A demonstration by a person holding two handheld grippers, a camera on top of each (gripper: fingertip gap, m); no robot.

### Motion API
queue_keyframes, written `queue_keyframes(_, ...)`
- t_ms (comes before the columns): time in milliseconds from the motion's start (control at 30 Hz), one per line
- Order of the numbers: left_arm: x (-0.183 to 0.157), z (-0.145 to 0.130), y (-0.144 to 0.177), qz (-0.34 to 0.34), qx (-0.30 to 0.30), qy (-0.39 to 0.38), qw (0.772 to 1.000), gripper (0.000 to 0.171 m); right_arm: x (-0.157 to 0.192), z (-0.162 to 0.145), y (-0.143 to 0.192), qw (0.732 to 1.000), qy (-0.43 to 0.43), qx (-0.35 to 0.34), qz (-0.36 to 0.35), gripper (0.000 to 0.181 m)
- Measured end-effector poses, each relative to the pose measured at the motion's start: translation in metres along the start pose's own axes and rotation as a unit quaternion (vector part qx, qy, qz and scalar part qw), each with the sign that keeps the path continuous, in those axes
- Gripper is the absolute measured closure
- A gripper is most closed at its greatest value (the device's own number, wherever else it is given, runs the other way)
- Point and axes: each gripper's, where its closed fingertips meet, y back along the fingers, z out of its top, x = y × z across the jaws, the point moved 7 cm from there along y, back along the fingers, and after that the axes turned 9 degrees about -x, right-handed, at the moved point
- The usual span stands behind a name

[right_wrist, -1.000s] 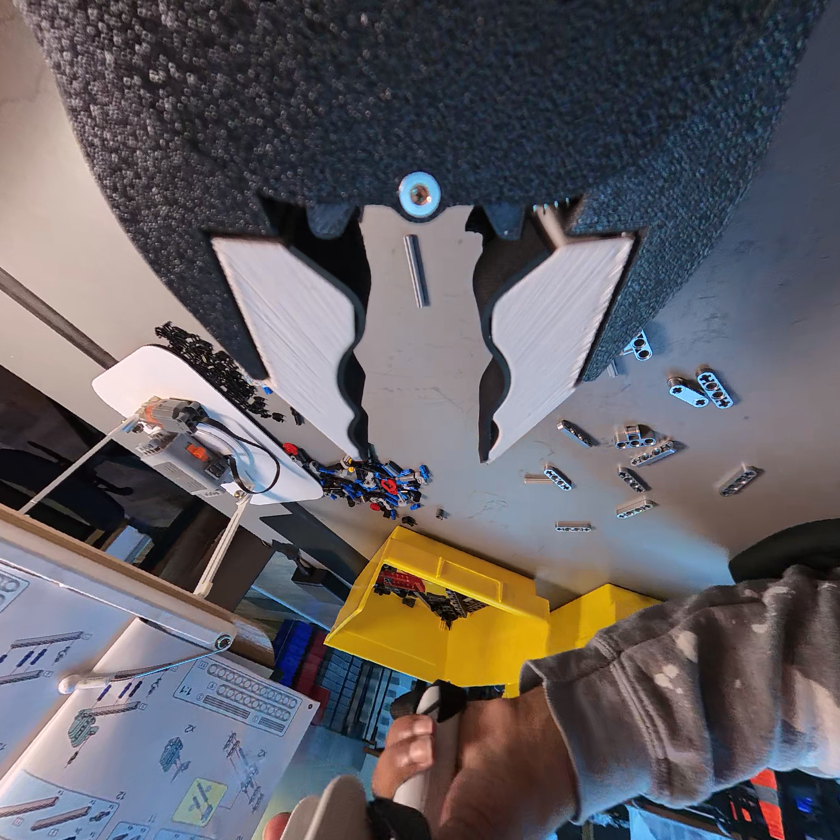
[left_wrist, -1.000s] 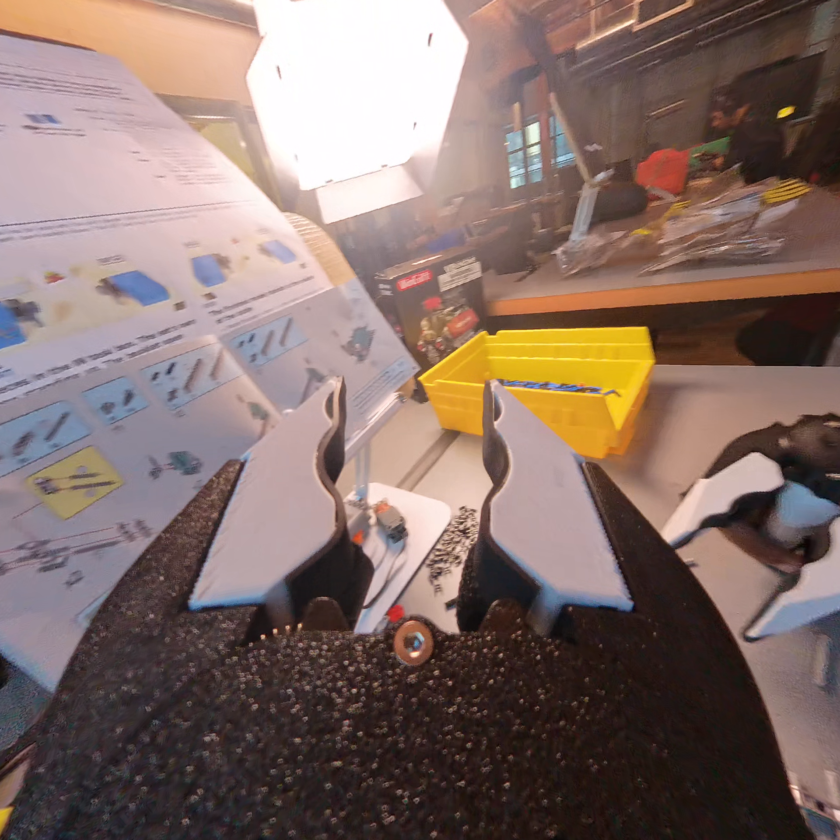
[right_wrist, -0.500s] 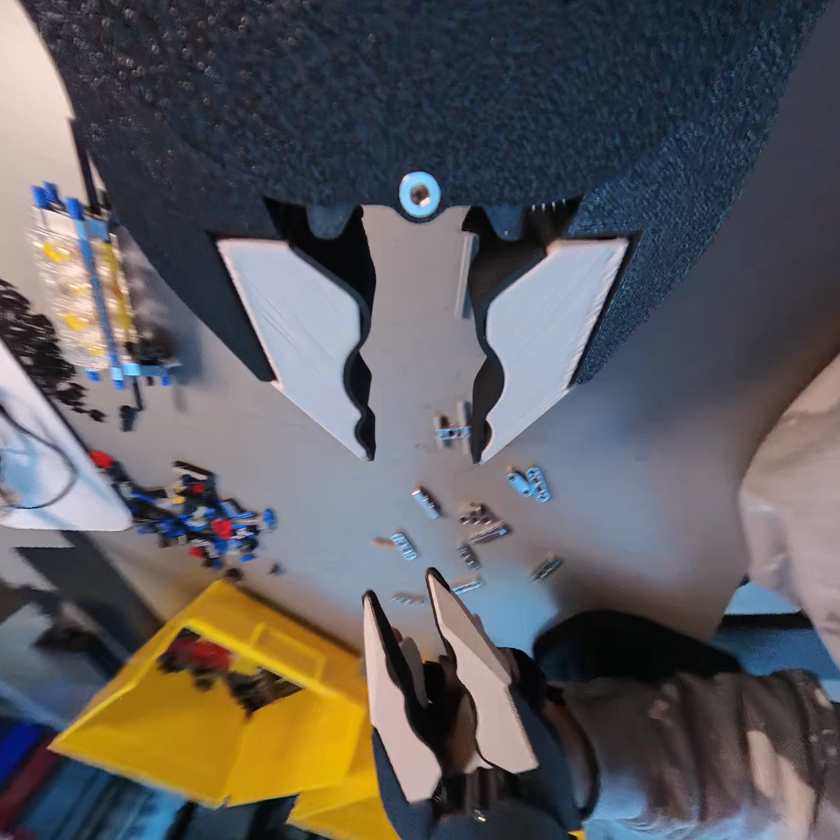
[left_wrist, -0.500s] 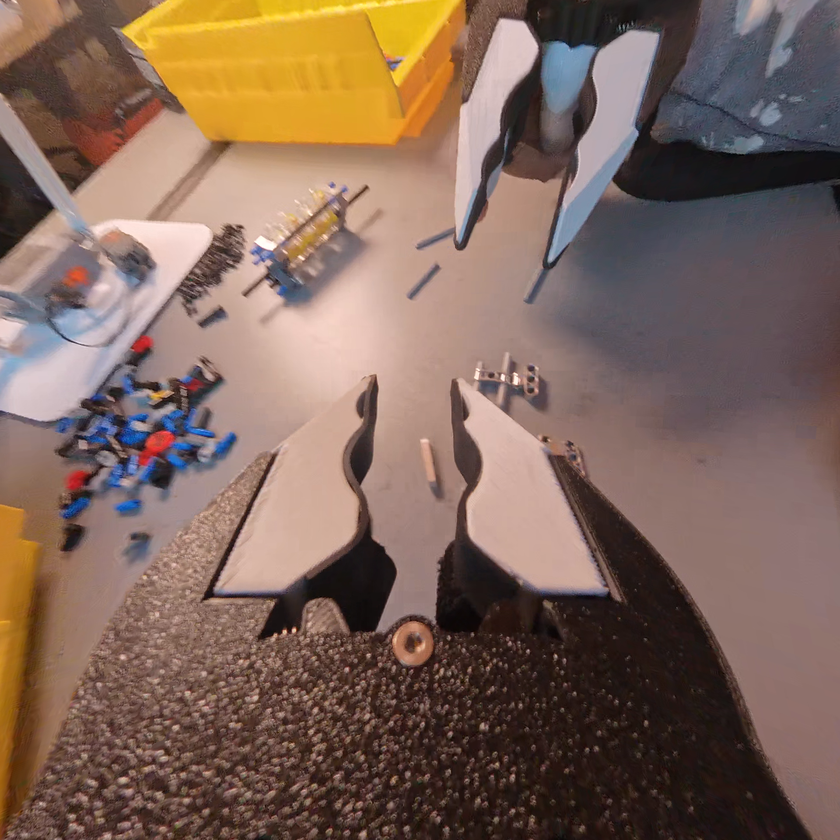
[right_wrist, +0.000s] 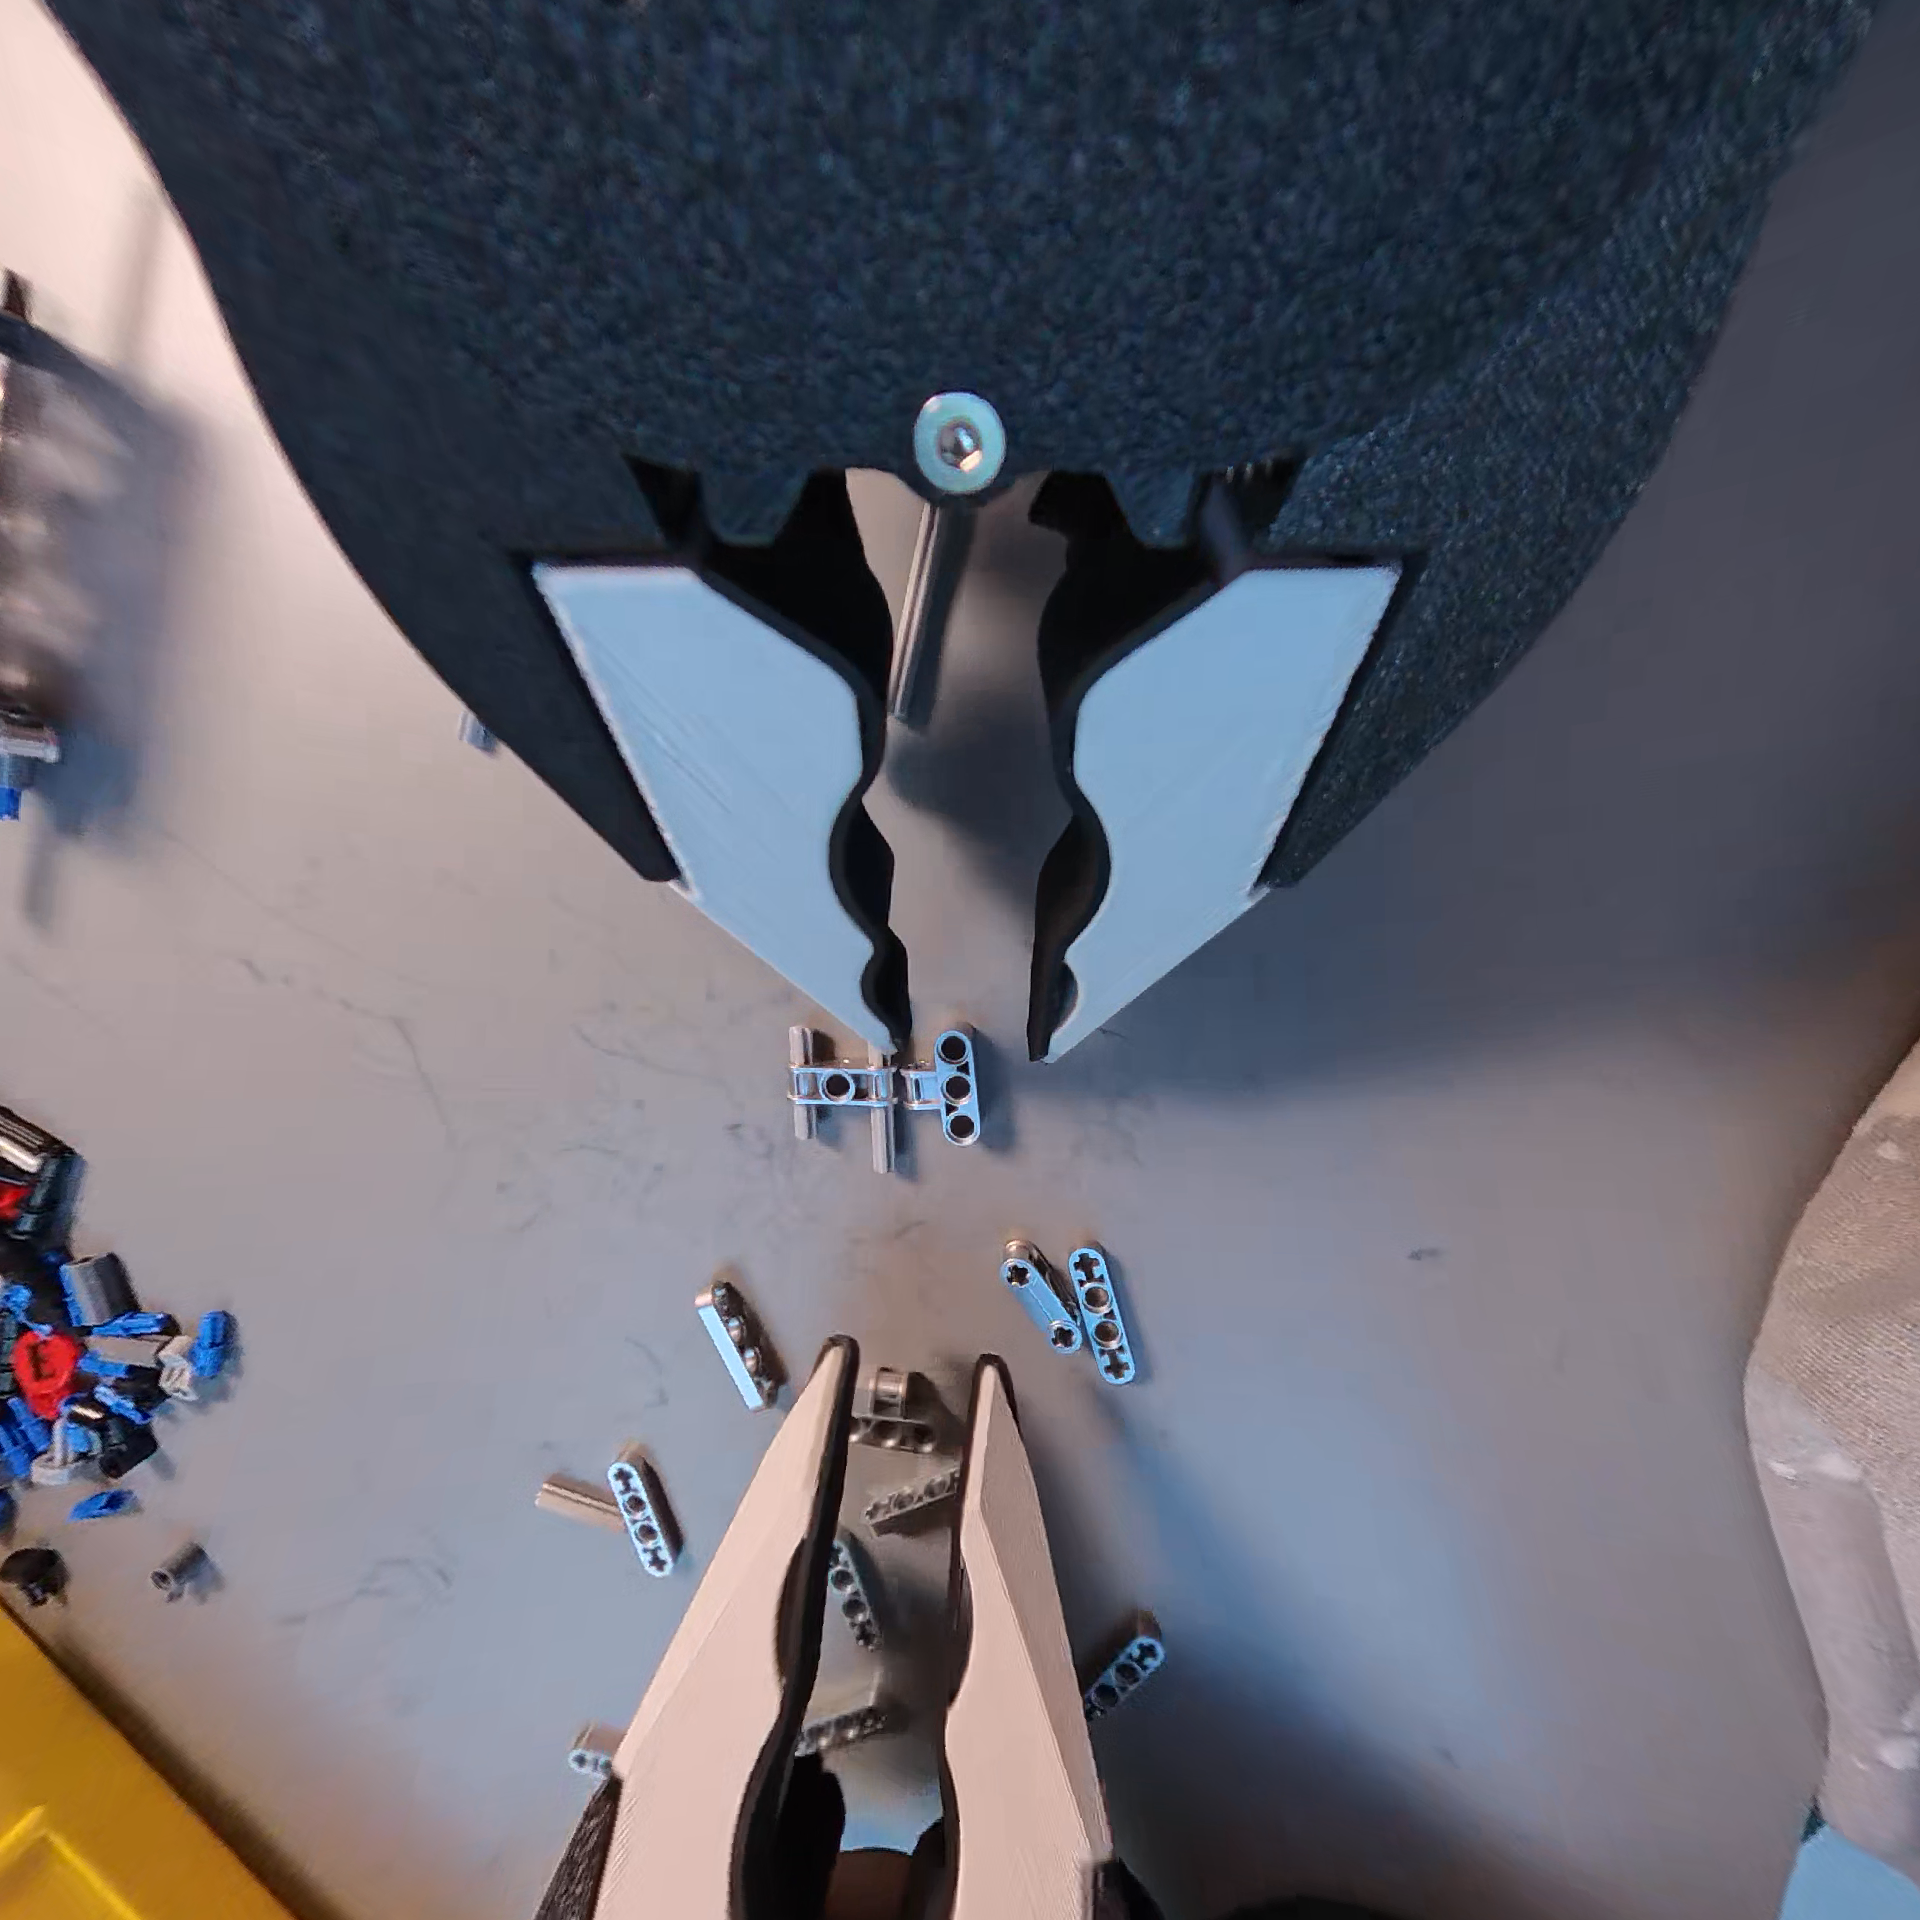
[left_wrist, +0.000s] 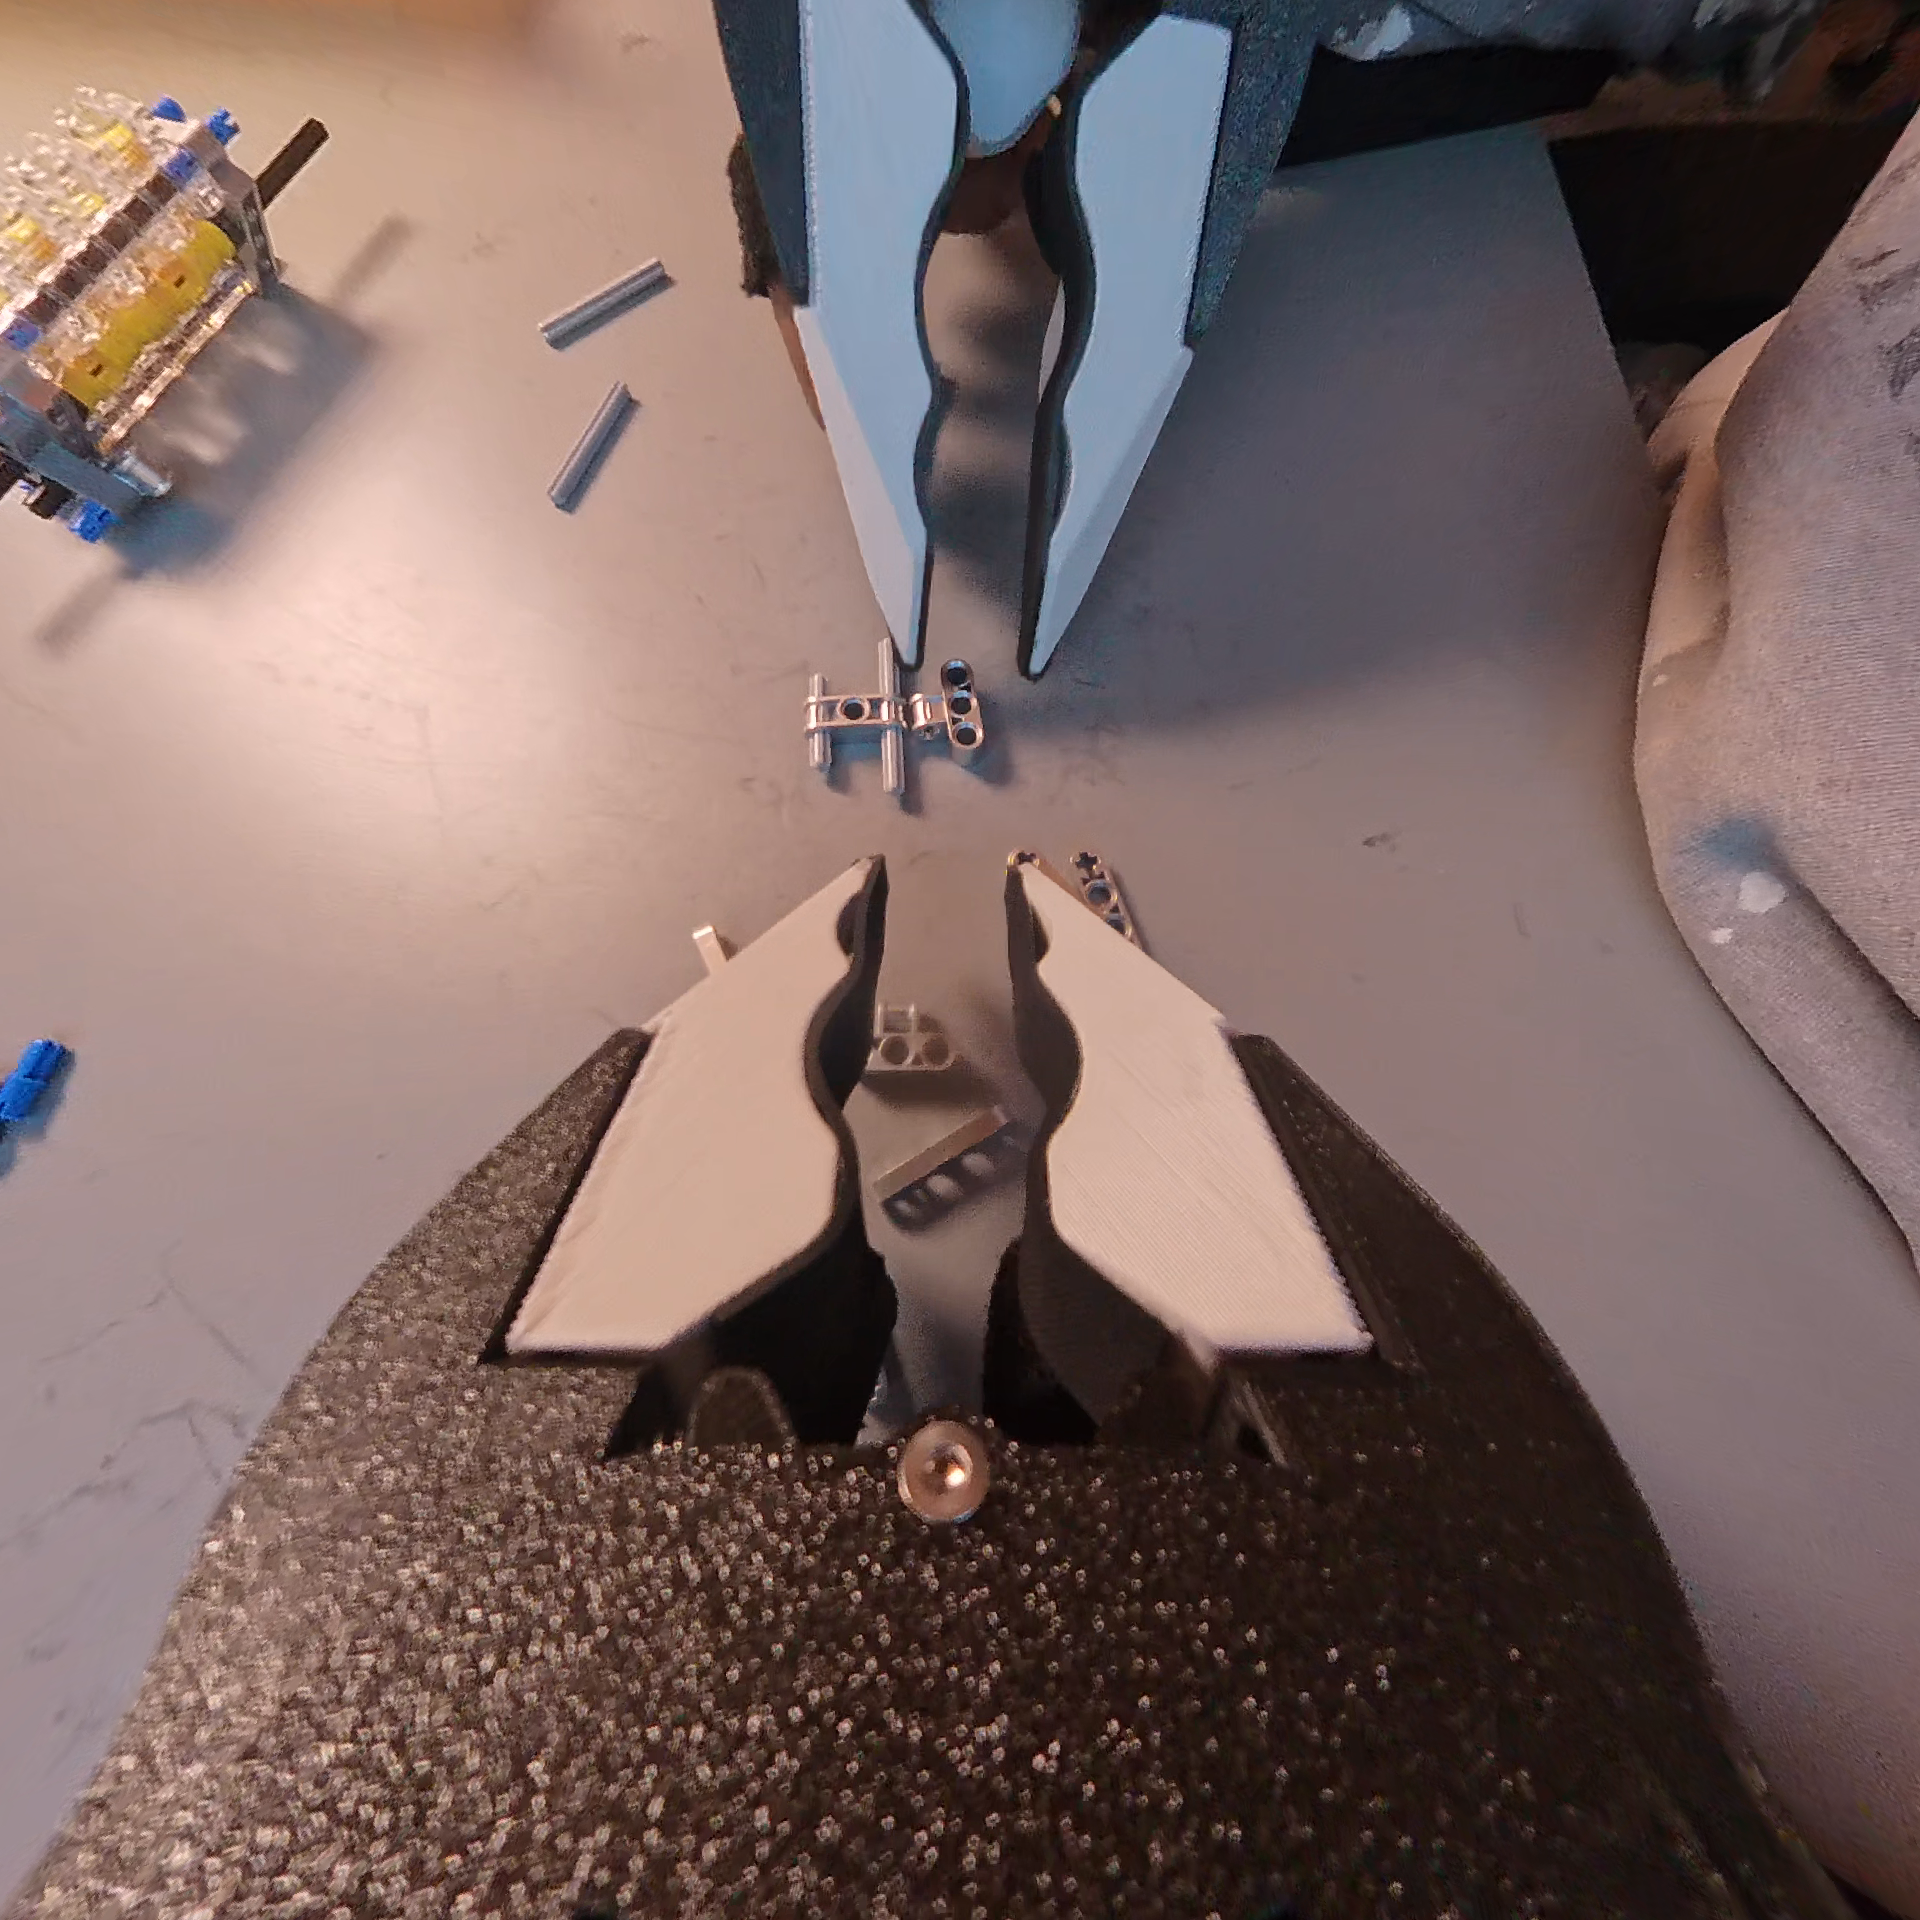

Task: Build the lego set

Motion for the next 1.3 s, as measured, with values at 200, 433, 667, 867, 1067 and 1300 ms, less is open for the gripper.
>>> queue_keyframes(200,-0.006,-0.003,0.000,-0.020,0.016,0.005,1.000,0.150,0.003,0.000,-0.008,1.000,0.012,0.012,0.006,0.176)
queue_keyframes(433,-0.013,-0.004,-0.007,-0.033,0.027,0.006,0.999,0.152,0.005,0.000,0.000,1.000,0.003,-0.013,0.026,0.176)
queue_keyframes(667,-0.014,-0.006,-0.012,-0.027,0.045,0.001,0.999,0.160,-0.015,-0.005,0.037,0.999,-0.026,-0.041,-0.017,0.176)
queue_keyframes(867,-0.012,-0.008,-0.014,-0.017,0.053,0.002,0.998,0.165,-0.031,-0.026,0.056,0.997,-0.037,0.004,-0.069,0.176)
queue_keyframes(1067,-0.008,-0.005,-0.014,-0.011,0.041,0.004,0.999,0.165,-0.052,-0.033,0.044,0.992,-0.040,0.006,-0.121,0.176)
queue_keyframes(1300,-0.007,-0.006,-0.012,-0.001,0.039,0.002,0.999,0.165,-0.061,-0.032,0.026,0.989,-0.019,0.031,-0.144,0.164)
